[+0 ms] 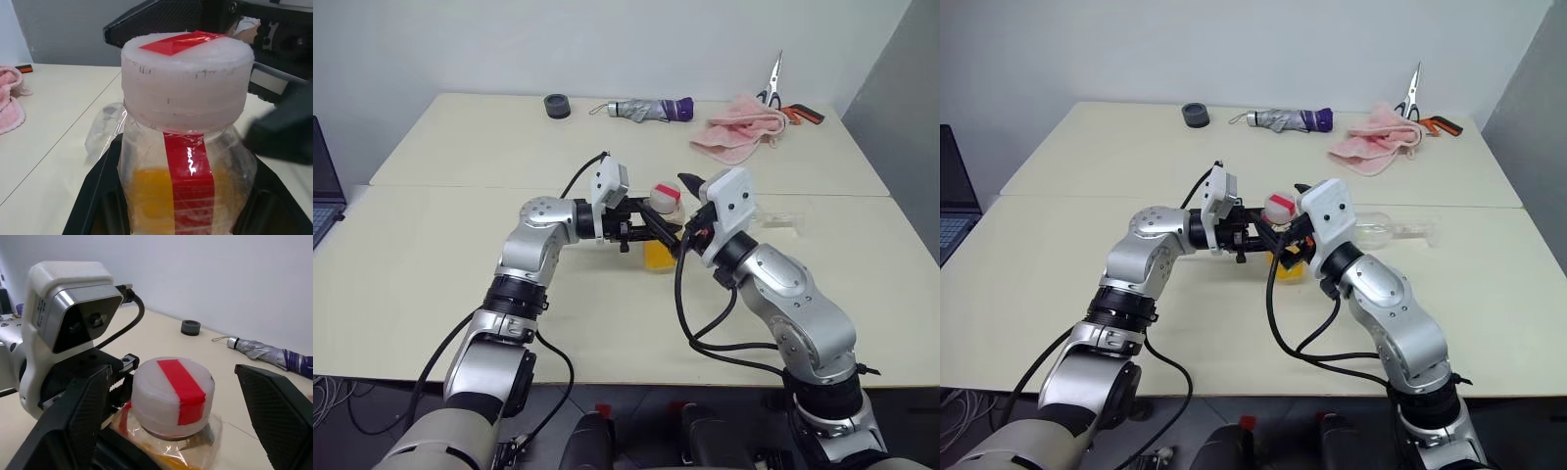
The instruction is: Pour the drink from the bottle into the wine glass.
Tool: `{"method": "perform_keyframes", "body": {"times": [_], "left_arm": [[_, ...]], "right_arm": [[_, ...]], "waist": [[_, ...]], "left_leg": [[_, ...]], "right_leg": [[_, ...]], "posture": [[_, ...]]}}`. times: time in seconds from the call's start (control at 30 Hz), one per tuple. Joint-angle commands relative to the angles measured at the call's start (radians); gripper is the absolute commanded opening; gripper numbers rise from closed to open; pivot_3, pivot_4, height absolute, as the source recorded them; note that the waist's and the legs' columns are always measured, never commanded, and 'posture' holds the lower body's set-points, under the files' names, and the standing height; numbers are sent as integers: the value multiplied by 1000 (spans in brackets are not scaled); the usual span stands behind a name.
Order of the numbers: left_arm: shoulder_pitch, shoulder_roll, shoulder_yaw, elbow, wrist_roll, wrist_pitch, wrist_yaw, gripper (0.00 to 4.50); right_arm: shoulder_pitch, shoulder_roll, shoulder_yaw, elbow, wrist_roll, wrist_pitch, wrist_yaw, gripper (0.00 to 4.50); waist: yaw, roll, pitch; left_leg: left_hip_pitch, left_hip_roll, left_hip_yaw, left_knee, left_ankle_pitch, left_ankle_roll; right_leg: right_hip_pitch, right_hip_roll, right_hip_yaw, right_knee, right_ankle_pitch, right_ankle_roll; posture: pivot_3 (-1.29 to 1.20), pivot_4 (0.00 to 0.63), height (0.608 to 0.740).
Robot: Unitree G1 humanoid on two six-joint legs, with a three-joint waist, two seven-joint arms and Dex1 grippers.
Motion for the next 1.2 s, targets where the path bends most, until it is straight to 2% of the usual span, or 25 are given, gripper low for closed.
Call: {"method": "perform_keyframes", "body": {"times": [0.03,0.13,0.17,0.37,0.43,0.53,0.67,0.73,0.83,0.93,1.13,1.2], "left_arm": [[-22,6,12,-26,-7,-23,-4,1941],[-21,8,14,-27,-4,-23,-5,1941],[-21,8,14,-27,-4,-23,-5,1940],[-18,11,14,-34,-4,-23,-8,1937],[-19,14,13,-38,-6,-21,-14,1936],[-26,17,8,-41,-9,-20,-35,1926],[-36,23,2,-38,-10,-21,-63,1924],[-39,23,3,-38,-9,-22,-68,1923],[-38,22,7,-40,-11,-20,-64,1923],[-33,21,12,-44,-11,-17,-51,1923],[-31,21,17,-38,-11,-13,-38,1922],[-37,21,17,-25,-8,-18,-35,1922]], "right_arm": [[-21,11,-27,-11,4,-35,11,3000],[-23,13,-27,-5,9,-29,24,1932],[-23,13,-27,-3,11,-27,30,1839],[-28,-7,-24,12,38,-22,96,1843],[-40,-25,-37,30,89,-23,167,1843],[-90,-114,-75,109,207,-53,407,1843],[-228,-250,-94,297,277,-62,687,1843],[-295,-254,-123,373,324,-14,709,1843],[-298,-280,-124,370,331,-5,743,1843],[-248,-263,-161,332,276,-71,645,1843],[-124,-244,-222,61,315,0,456,3853],[-54,-211,-199,-74,287,59,324,3882]], "waist": [[0,0,0],[-1,0,0],[-1,0,0],[0,0,0],[-1,0,0],[0,0,0],[-1,1,1],[-4,1,1],[-4,1,1],[-1,1,1],[2,1,1],[2,1,1]], "left_leg": [[0,0,0,0,0,0],[0,0,0,0,0,0],[0,0,0,0,0,0],[0,0,0,0,0,0],[0,0,0,0,0,0],[0,0,0,0,0,0],[0,-1,0,0,0,0],[1,0,0,0,0,0],[0,1,-1,-1,0,0],[0,0,-1,-1,0,0],[-1,1,-1,0,0,0],[-1,1,-2,0,0,0]], "right_leg": [[0,0,0,0,0,0],[0,0,0,0,0,0],[0,0,0,0,0,0],[0,0,0,0,0,0],[0,0,0,0,0,0],[0,0,0,0,0,0],[0,0,0,0,0,0],[0,0,-1,0,0,0],[0,1,-2,0,-1,-2],[0,0,-2,0,-1,-2],[0,-2,-1,0,-1,-2],[0,-2,-2,1,-1,-2]], "posture": [[0,150,740],[0,150,740],[0,150,740],[0,150,740],[0,150,740],[0,150,740],[0,150,740],[0,150,740],[0,150,740],[0,150,740],[0,150,740],[0,150,740]]}}
